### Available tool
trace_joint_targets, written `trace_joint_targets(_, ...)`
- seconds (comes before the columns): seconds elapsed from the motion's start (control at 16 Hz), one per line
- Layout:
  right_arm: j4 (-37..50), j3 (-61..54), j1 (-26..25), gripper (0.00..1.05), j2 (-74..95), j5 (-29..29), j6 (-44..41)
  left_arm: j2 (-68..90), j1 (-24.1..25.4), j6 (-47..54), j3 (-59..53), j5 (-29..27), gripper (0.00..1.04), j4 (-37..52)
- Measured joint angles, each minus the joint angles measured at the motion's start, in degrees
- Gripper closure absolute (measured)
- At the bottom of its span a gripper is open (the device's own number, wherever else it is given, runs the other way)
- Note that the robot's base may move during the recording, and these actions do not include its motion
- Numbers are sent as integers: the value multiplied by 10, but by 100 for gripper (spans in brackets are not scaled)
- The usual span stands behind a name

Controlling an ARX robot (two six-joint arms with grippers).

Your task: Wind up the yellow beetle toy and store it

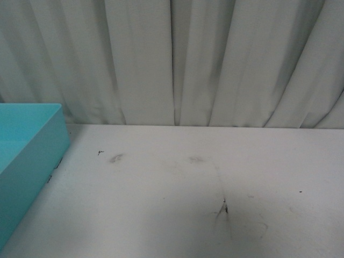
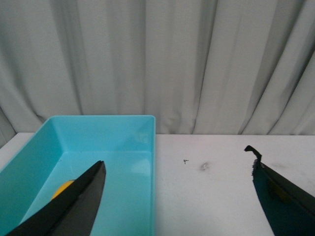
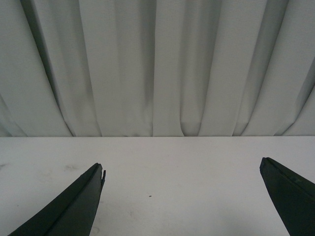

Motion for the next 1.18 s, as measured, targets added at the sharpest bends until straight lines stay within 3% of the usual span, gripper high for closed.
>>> trace_joint_targets(0.06,0,0,0,7,0,0,0,0,0,0,0,0,5,0)
trace_joint_targets(1.18,1,0,0,7,0,0,0,0,0,0,0,0,7,1)
